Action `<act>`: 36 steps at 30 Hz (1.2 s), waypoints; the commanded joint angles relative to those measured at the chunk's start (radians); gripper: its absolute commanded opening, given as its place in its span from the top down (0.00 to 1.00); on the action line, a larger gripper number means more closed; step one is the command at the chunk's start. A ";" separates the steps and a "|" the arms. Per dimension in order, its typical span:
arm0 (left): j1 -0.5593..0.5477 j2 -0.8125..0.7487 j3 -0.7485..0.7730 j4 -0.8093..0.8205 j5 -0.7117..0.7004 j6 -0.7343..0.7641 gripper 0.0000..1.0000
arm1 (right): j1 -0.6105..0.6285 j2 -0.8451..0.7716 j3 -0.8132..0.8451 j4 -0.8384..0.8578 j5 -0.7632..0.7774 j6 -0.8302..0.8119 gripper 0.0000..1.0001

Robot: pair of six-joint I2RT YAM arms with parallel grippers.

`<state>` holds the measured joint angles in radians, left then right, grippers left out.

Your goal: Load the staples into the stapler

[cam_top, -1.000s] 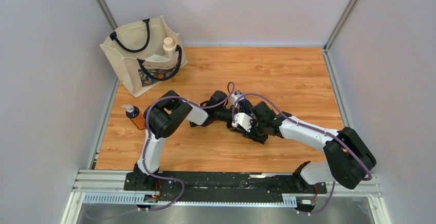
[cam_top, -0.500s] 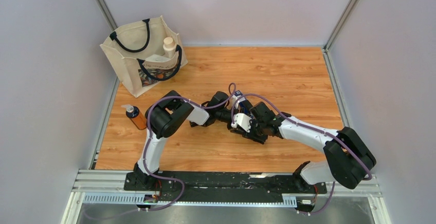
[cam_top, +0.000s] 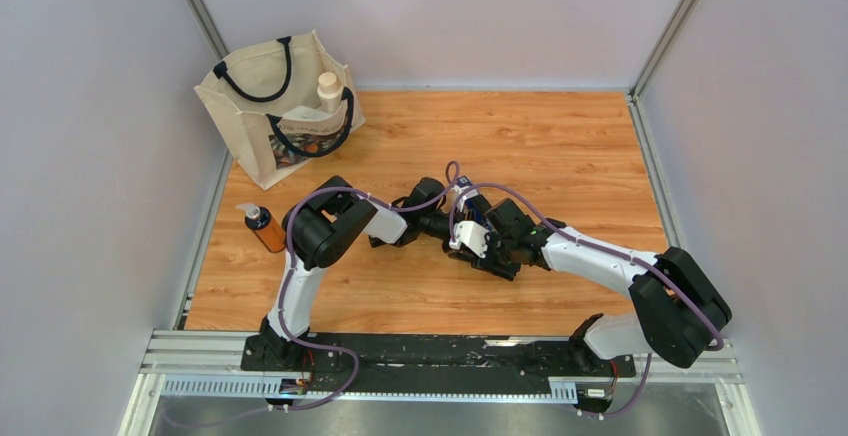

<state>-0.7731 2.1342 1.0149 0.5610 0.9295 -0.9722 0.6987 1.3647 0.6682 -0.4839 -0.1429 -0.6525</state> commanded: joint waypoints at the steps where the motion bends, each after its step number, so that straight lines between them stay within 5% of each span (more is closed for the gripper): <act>1: -0.017 -0.019 0.019 0.043 0.034 -0.006 0.48 | 0.007 0.016 -0.012 0.053 0.017 -0.015 0.57; 36: -0.063 0.021 0.073 -0.095 -0.026 0.075 0.53 | 0.031 0.042 0.008 0.061 0.016 0.002 0.57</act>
<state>-0.8028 2.1361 1.0546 0.4599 0.8978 -0.9028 0.7155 1.3697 0.6724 -0.4866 -0.1230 -0.6514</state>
